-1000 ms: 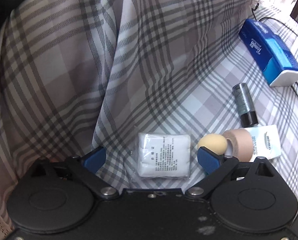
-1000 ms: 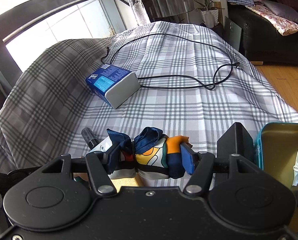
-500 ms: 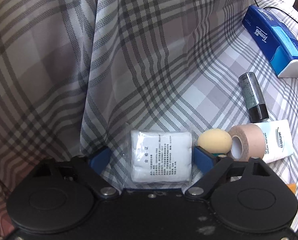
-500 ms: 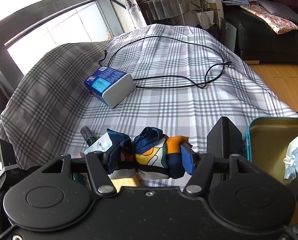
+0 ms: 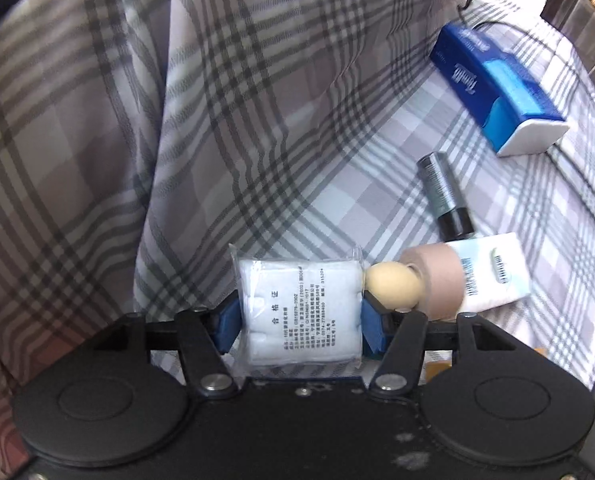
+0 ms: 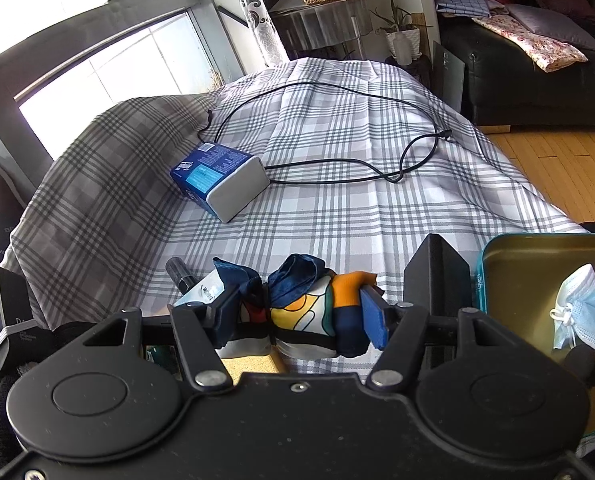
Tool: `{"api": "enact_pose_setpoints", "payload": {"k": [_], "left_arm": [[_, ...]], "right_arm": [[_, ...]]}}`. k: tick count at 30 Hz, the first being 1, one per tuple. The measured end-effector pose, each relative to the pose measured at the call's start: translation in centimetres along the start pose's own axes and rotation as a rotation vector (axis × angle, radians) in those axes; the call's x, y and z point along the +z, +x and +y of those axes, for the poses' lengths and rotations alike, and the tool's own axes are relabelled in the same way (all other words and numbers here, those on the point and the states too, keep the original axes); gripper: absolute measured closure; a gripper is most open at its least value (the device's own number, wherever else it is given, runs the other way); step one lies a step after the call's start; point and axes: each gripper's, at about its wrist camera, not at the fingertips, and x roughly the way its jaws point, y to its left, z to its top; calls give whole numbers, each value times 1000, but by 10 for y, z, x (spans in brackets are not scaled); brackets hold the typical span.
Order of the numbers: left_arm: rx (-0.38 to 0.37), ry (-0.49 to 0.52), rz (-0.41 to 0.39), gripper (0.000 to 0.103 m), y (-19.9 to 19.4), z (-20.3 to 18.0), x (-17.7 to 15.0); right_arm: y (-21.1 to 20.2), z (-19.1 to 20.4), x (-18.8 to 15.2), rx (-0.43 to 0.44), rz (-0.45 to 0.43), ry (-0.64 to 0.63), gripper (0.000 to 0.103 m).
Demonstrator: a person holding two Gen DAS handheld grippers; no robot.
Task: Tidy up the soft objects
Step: 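Grasp the white cotton pad packet with the left tool while the right tool holds the pouch, then carry the cotton pad packet and cloth pouch into the gold tin and open both tools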
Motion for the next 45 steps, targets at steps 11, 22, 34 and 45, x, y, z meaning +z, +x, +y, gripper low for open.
{"api": "enact_pose_setpoints", "payload": {"k": [11, 22, 34, 45], "left_arm": [[-111, 81, -142, 46, -77, -9, -6], [-211, 240, -157, 46, -125, -34, -48], [-367, 478, -77, 45, -150, -128, -105], [-440, 661, -8, 45, -157, -227, -155]], "right_arm": [[-38, -9, -8, 5, -42, 41, 44], [-74, -57, -37, -45, -62, 146, 44], [-116, -155, -41, -251, -178, 334, 44], [-133, -217, -32, -376, -257, 464, 44]]}}
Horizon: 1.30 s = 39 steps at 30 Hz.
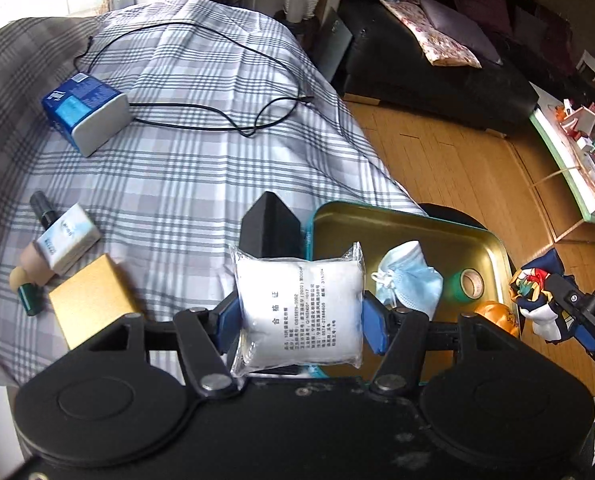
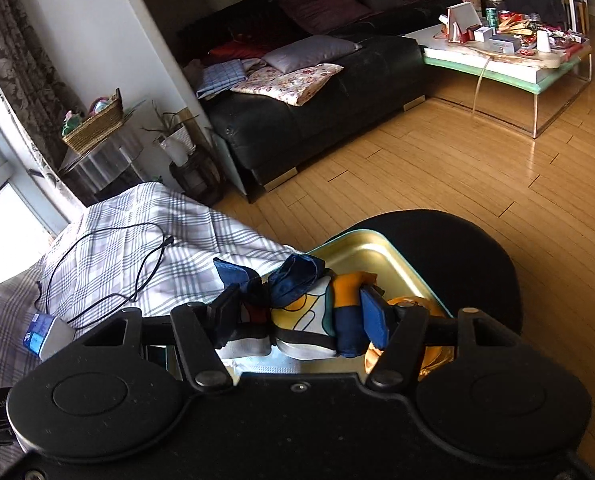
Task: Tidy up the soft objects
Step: 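Carry the cotton pad packet and cloth pouch into the gold tin and open both tools, then withdraw both tools from the tin back over the bed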
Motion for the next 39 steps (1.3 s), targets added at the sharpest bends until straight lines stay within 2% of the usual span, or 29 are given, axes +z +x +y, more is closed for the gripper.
{"api": "enact_pose_setpoints", "payload": {"k": [7, 11, 12, 13, 15, 18, 27, 39], "left_arm": [[6, 57, 28, 45, 29, -38, 12], [16, 68, 41, 44, 41, -46, 13], [24, 71, 40, 40, 44, -47, 14], [31, 73, 40, 31, 46, -48, 13], [36, 78, 34, 24, 48, -48, 13], [41, 78, 38, 19, 53, -45, 11], [40, 42, 61, 18, 60, -32, 7], [33, 28, 76, 17, 62, -26, -2]], "right_arm": [[13, -4, 4, -25, -21, 22, 44], [18, -5, 1, -40, -31, 13, 44], [19, -5, 0, -42, -31, 14, 44], [20, -5, -1, -42, -30, 13, 44], [23, -5, -3, -45, -28, 6, 44], [25, -4, -7, -52, -25, -6, 44], [28, -4, -6, -48, -20, 4, 38], [34, 2, -9, -55, 15, -28, 38]]}}
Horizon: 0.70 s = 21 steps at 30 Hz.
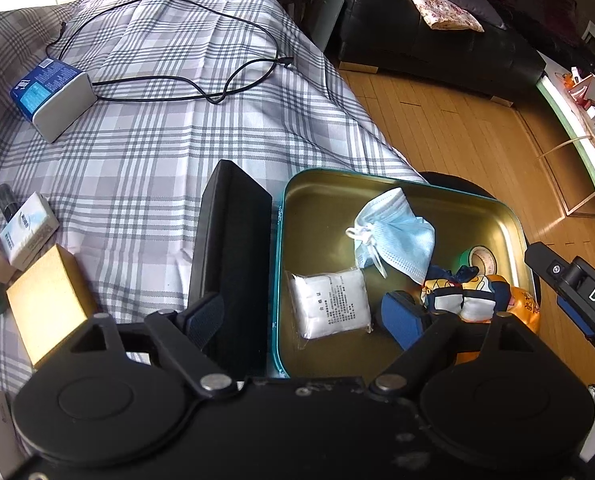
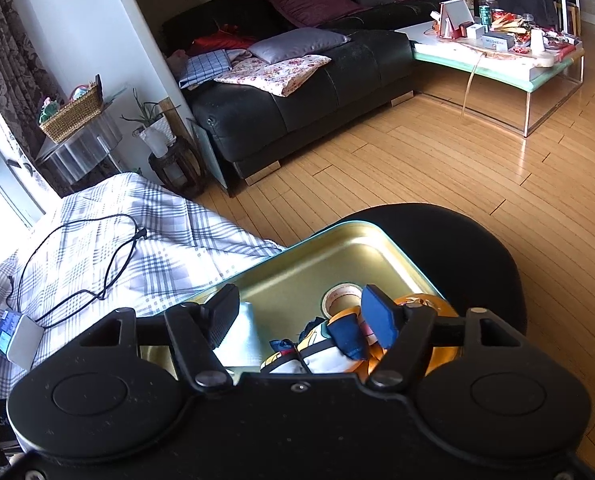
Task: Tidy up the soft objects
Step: 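Withdraw both tools from the tin back over the bed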
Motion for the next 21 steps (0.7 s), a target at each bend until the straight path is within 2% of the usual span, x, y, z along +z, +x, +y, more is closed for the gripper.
{"api": "enact_pose_setpoints", "payload": {"k": [21], "left_arm": [[-16, -46, 6, 15, -15, 25, -18]], "right_arm": [[8, 2, 0, 13, 40, 9, 38]]}}
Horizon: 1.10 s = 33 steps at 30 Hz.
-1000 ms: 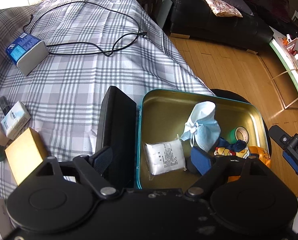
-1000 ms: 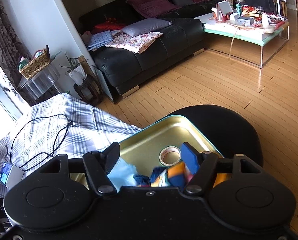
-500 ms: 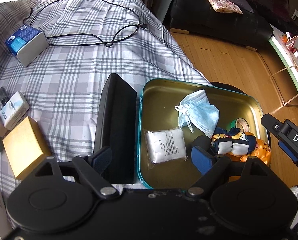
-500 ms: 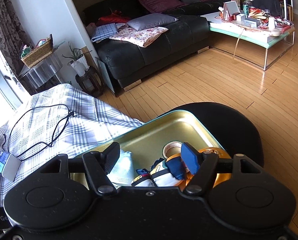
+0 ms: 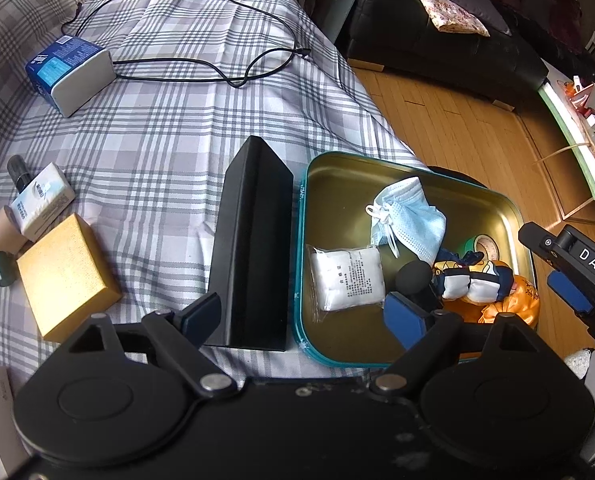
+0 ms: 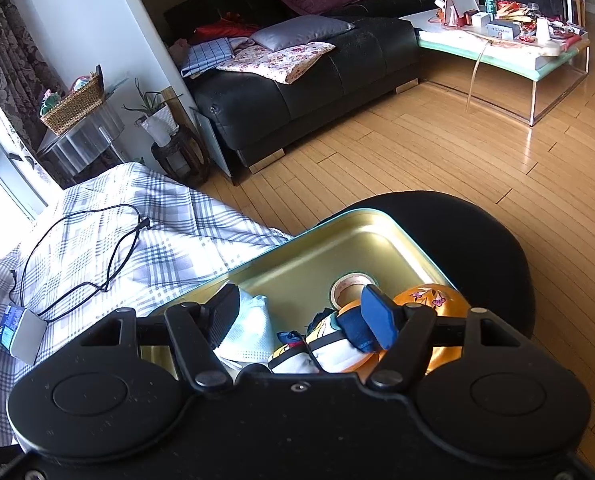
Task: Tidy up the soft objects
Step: 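Withdraw both tools from the tin back over the bed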
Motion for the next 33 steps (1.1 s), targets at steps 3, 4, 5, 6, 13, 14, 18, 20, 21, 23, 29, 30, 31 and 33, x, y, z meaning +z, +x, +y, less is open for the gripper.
{"api": "enact_pose_setpoints", "payload": {"k": [3, 4, 5, 6, 13, 14, 18, 20, 21, 23, 29, 30, 31, 33], "left_arm": [[1, -7, -12, 14, -8, 9, -1], [3, -8, -18, 13, -10, 13, -1], [7, -11, -23, 13, -13, 16, -2], [11, -14, -28, 13, -15, 21, -2], [53, -63, -51, 12, -30, 63, -11], [57, -77, -53, 12, -32, 70, -12], [72, -137, -69, 12, -43, 97, -13], [86, -161, -87, 12, -50, 109, -14], [94, -173, -95, 11, -54, 115, -14], [105, -199, -109, 11, -60, 128, -15], [144, -287, -145, 10, -75, 168, -18], [149, -301, -151, 10, -78, 175, -19], [154, -316, -158, 10, -80, 182, -19], [165, -344, -169, 10, -84, 196, -21]], "right_arm": [[1, 1, 0, -6, 2, -3, 38], [2, 1, 0, -8, 3, -5, 38], [2, 2, 0, -11, 4, -6, 38], [3, 2, 0, -12, 5, -7, 38], [7, 10, -1, -34, 14, -29, 38], [8, 11, -1, -38, 16, -32, 38], [11, 14, -1, -58, 22, -47, 38], [12, 17, -2, -71, 23, -58, 38], [12, 19, -3, -76, 23, -65, 38], [12, 21, -3, -87, 23, -77, 38], [14, 29, -6, -130, 22, -117, 38], [14, 31, -6, -137, 22, -124, 38], [15, 32, -7, -144, 22, -130, 38], [16, 35, -7, -163, 25, -145, 38]]}}
